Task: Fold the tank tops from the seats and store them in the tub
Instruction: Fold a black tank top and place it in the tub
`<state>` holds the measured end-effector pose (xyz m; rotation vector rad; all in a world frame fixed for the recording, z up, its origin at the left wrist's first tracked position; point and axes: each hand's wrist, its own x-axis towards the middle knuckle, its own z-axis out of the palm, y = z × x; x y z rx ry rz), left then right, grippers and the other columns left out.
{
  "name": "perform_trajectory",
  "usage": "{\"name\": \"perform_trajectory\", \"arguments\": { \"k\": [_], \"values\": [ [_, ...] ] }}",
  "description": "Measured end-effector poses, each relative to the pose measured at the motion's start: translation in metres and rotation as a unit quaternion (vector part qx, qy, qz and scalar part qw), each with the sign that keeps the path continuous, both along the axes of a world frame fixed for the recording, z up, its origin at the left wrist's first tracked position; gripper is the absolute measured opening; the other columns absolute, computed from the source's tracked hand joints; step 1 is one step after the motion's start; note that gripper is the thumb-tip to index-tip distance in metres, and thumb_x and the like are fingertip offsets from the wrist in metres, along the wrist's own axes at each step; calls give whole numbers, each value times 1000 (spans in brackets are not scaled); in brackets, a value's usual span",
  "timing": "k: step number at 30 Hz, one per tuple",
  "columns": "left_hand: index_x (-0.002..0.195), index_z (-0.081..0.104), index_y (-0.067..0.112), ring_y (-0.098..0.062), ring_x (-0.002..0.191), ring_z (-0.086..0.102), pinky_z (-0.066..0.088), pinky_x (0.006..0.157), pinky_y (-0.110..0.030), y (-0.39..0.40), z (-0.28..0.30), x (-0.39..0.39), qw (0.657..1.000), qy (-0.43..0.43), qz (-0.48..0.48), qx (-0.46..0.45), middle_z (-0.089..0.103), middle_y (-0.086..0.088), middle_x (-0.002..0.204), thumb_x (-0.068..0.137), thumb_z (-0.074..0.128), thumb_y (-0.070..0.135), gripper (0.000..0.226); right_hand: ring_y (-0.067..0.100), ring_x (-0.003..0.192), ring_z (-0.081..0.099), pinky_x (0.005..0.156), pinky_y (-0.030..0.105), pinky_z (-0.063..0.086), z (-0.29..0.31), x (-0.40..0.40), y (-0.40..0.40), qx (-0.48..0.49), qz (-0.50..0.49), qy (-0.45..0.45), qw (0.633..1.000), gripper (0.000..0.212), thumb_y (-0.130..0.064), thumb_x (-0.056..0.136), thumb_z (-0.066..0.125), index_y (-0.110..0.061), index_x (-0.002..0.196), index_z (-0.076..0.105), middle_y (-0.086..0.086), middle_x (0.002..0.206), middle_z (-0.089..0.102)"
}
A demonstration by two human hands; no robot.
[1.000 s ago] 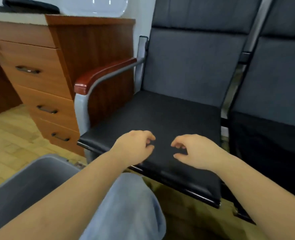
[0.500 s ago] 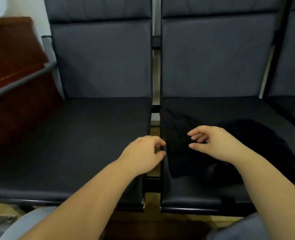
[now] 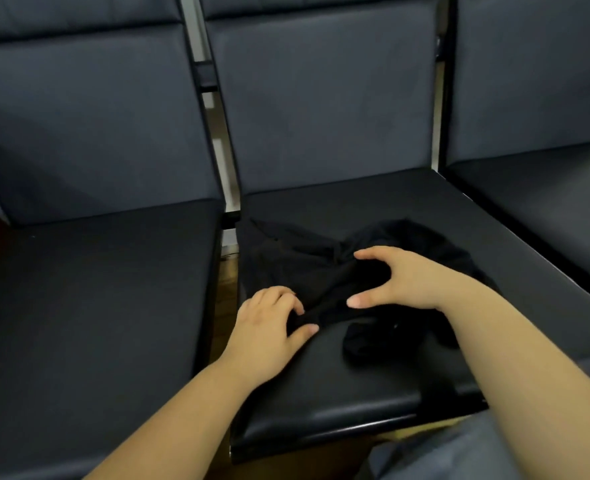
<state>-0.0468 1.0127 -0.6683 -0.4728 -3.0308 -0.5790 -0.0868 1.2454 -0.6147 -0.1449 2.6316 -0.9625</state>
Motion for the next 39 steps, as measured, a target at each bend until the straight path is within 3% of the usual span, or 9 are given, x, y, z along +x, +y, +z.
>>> {"name": "perform_trajectory", "arguments": {
  "k": [3, 7, 11, 15, 19, 23, 29, 35, 39],
  "values": [
    [90, 57, 20, -19, 89, 56, 43, 79, -30, -2, 4, 0, 999, 48, -5, -7, 56, 6, 90, 86, 45, 59, 41, 13, 142, 28, 114, 29, 27, -9, -2, -11, 26, 67, -32, 997, 118, -52, 53, 87, -36, 150, 22, -8, 157, 25],
    [90, 43, 25, -11, 74, 53, 33, 62, -24, -18, 22, 12, 996, -70, 29, 53, 54, 7, 75, 96, 46, 47, 24, 21, 145, 22, 116, 40, 29, -17, -4, -28, 48, 80, -8, 996, 135, -42, 54, 91, -39, 152, -3, -8, 160, -14],
    [84, 52, 24, -2, 66, 51, 39, 62, -20, -41, 31, 27, 965, -167, 80, 188, 54, 9, 72, 95, 48, 48, 26, 23, 146, 19, 117, 38, 26, -16, -3, -40, 44, 70, -23, 996, 140, -48, 53, 89, -40, 151, -11, -4, 161, -8],
    [103, 62, 28, 0, 97, 58, 46, 85, -21, -65, 33, 44, 932, -212, 126, 267, 64, 15, 100, 91, 46, 55, 33, 19, 137, 37, 111, 33, 33, -15, 6, -65, 62, 114, -20, 991, 117, -51, 54, 88, -31, 150, 24, -5, 150, 35],
    [117, 57, 38, 2, 105, 55, 42, 92, -18, -74, 44, 59, 890, -226, 141, 369, 59, 22, 110, 81, 49, 61, 43, 16, 95, 69, 88, 33, 53, -3, 20, -85, -55, 159, -117, 979, 49, -45, 59, 86, -22, 100, 71, -8, 96, 74],
    [133, 42, 45, 3, 104, 56, 45, 97, -21, -86, 47, 73, 900, -232, 51, 365, 57, 21, 114, 76, 59, 66, 62, 19, 85, 72, 79, 33, 57, 7, 33, -97, -274, 197, -228, 913, 58, -55, 41, 91, -18, 84, 78, 6, 92, 75],
    [89, 71, 33, -11, 94, 68, 54, 88, -35, -113, 52, 85, 913, -164, 36, 373, 72, 3, 97, 60, 75, 55, 37, 19, 94, 70, 88, 32, 55, 19, 52, -134, -395, 224, -244, 857, 55, -57, 48, 88, -19, 87, 79, 5, 99, 74],
    [96, 74, 15, -21, 99, 69, 50, 93, -36, -147, 85, 107, 820, -235, 132, 504, 74, -7, 102, 79, 58, 57, 48, 22, 100, 68, 93, 33, 50, 36, 67, -177, -432, 87, -203, 874, 68, -63, 51, 70, -10, 93, 74, 10, 108, 72],
    [107, 68, 9, -21, 101, 69, 50, 88, -34, -158, 96, 128, 753, -253, 161, 586, 73, -9, 108, 76, 48, 56, 60, 21, 107, 66, 96, 36, 46, 31, 81, -207, -441, 118, -261, 851, 90, -72, 25, 84, -16, 95, 78, 6, 115, 70]
  ]
}}
